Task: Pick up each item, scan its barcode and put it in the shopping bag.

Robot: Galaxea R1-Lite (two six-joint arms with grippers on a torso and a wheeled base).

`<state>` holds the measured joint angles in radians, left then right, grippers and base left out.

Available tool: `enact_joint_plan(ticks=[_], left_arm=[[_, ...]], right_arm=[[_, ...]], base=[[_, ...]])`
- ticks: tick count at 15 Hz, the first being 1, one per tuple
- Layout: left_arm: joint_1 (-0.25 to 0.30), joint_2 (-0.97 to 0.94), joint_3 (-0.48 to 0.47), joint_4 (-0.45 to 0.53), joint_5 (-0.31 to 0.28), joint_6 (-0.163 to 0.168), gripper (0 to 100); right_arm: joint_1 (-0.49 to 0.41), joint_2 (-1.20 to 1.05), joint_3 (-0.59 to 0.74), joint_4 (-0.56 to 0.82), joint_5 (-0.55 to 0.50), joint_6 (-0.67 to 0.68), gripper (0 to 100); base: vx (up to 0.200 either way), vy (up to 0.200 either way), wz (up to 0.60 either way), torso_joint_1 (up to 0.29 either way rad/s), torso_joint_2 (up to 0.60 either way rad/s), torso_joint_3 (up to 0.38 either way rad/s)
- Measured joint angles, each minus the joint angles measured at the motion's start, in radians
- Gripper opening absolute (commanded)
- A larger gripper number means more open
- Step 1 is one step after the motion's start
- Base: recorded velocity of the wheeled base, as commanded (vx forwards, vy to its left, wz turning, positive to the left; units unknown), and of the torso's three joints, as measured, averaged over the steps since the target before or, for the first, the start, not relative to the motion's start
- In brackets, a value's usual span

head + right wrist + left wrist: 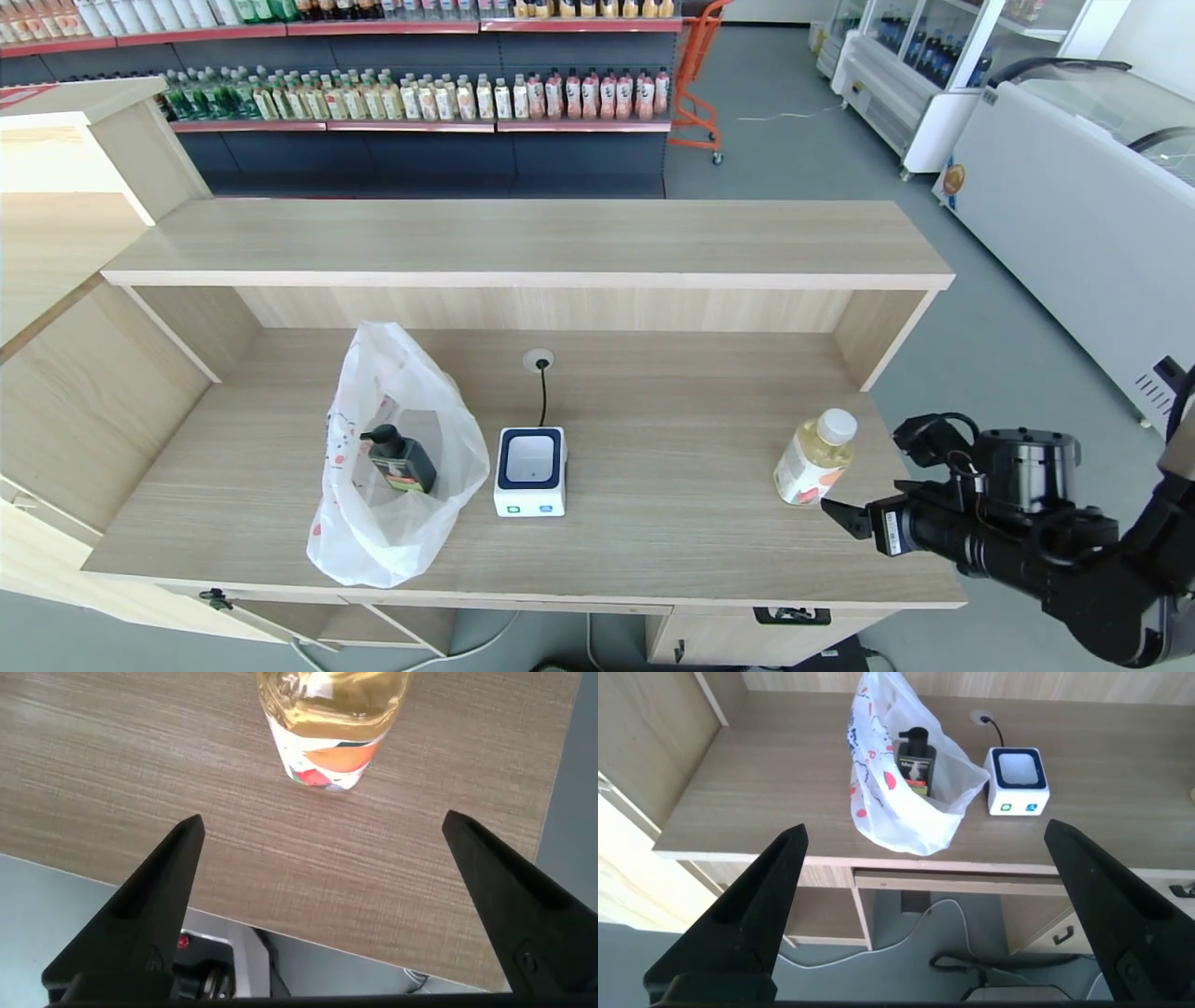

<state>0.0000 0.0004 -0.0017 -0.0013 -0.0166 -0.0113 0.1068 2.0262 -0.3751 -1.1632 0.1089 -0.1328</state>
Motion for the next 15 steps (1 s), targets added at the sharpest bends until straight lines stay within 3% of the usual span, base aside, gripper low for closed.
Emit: enact_joint_plan(ticks=[6,15], left_arm=[[0.0,0.0,0.0,0.0,0.0,0.0,100],[0.0,0.0,0.0,0.0,0.0,0.0,100]], right_arm=[[0.012,0.195,-0.026,-0.235,-0.002,-0.005,100],[0.059,0.356,-0.199,-0.338,-0.003,-0.004,100]], base=[[0.0,0.0,0.0,0.0,0.0,0.0],[0.0,0.0,0.0,0.0,0.0,0.0]])
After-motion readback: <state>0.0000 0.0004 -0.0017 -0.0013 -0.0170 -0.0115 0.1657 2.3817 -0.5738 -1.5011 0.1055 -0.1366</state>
